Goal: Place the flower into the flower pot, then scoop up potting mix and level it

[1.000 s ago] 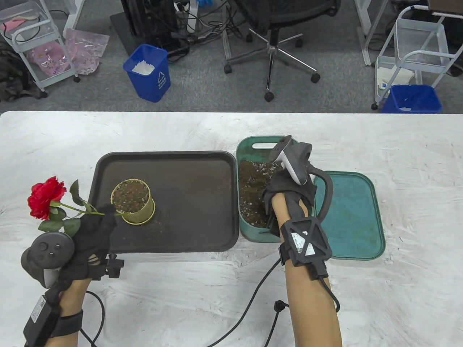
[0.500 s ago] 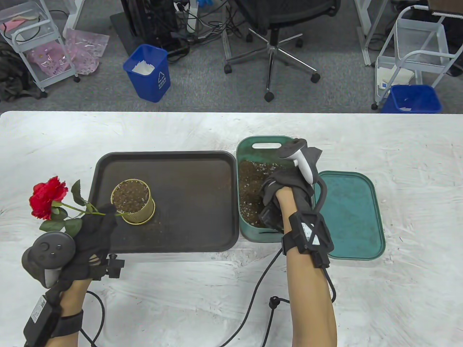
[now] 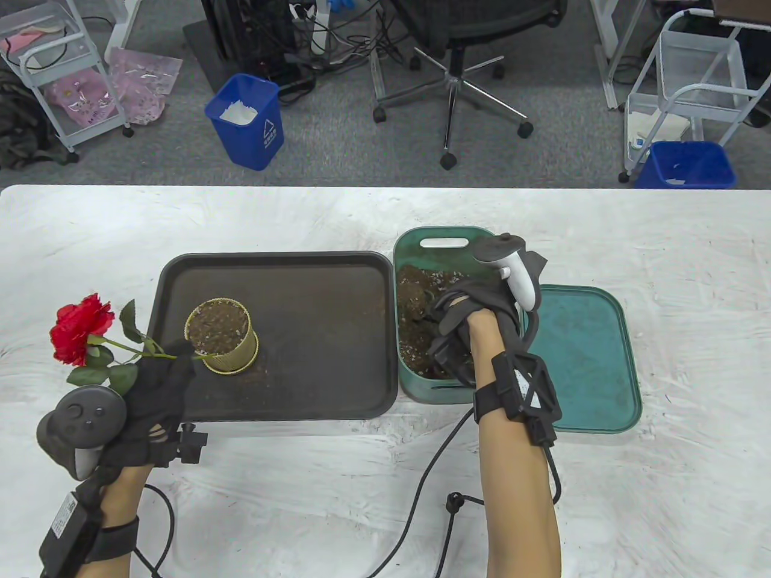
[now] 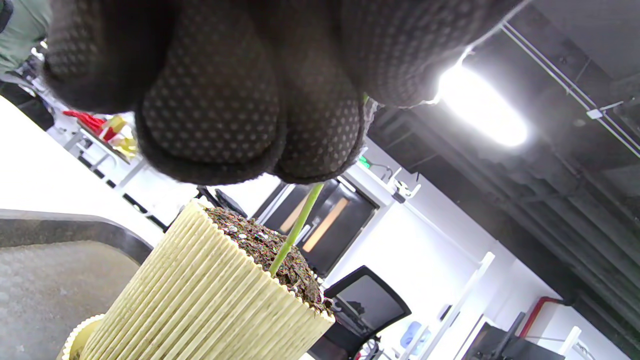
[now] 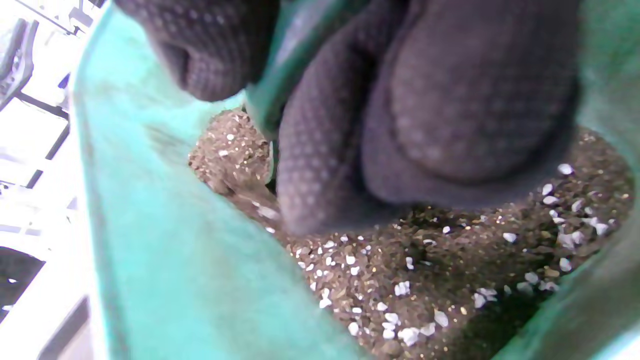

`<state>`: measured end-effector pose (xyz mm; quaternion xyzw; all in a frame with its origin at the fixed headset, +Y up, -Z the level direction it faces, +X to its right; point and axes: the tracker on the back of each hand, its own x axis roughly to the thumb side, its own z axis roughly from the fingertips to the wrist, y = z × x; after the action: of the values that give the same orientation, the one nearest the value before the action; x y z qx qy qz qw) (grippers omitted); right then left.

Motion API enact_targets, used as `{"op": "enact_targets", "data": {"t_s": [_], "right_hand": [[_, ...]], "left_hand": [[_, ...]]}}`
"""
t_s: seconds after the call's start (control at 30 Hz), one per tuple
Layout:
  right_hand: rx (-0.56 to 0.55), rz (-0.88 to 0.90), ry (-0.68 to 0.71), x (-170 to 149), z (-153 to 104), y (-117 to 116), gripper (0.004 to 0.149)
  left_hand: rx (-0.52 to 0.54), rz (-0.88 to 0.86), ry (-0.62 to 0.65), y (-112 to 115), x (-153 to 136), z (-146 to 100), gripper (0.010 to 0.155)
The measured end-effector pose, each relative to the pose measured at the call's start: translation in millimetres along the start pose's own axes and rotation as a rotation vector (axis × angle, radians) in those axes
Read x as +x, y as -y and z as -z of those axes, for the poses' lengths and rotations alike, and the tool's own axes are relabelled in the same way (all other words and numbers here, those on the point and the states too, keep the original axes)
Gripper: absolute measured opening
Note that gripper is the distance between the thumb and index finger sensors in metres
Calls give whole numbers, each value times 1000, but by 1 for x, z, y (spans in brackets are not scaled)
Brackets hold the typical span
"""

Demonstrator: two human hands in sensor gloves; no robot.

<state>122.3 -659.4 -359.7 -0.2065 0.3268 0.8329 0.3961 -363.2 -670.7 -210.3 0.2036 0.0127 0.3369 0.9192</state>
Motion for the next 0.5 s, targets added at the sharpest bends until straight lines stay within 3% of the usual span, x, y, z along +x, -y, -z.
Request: {"op": "enact_targets", "data": {"t_s": [0.3, 0.5], "right_hand": [[24, 243, 41, -21, -10, -3, 53], [-16, 355, 83, -31, -23, 3, 53]], "left_hand": [[-1, -6, -1, 0, 0, 0, 47], [-1, -11, -6, 0, 0, 0, 47]]}}
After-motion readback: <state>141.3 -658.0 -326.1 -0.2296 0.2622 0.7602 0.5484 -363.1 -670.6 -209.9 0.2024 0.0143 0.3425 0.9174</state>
